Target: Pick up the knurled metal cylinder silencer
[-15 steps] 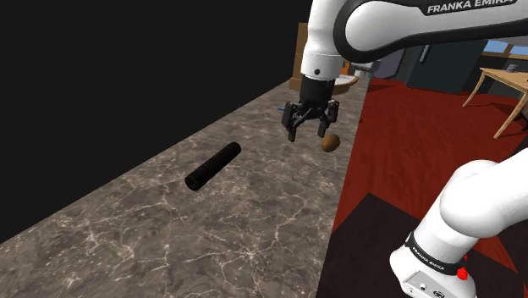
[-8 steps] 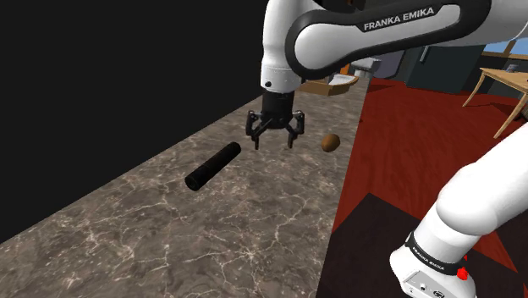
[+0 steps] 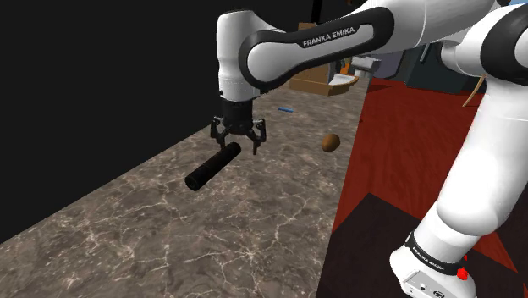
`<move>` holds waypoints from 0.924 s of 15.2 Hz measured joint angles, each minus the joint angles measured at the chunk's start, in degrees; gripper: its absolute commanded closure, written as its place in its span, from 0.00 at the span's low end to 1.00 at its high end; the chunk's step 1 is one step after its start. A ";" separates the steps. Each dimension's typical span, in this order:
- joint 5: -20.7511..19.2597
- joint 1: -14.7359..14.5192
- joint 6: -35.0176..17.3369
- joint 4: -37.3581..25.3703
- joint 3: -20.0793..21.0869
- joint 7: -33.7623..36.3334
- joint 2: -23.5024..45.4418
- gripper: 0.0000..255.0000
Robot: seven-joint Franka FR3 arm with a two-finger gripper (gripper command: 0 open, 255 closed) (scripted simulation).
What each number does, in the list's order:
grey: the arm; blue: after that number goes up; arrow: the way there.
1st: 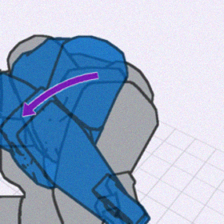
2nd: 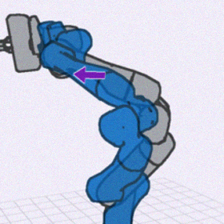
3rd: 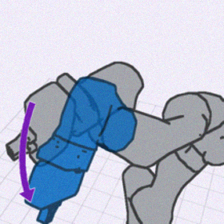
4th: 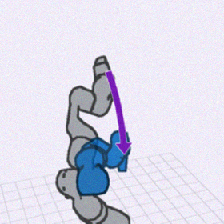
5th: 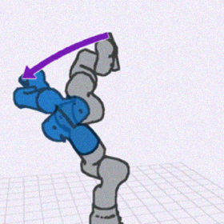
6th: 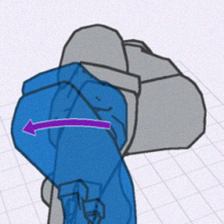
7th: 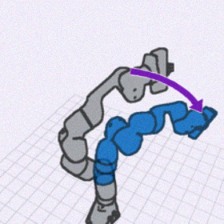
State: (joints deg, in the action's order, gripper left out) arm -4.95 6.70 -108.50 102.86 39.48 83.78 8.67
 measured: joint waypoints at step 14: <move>-10.40 -7.79 -0.47 -14.65 -4.27 16.71 19.14 0.00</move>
State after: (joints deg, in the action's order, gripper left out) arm -15.35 -1.09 -108.97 88.21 35.21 100.49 27.81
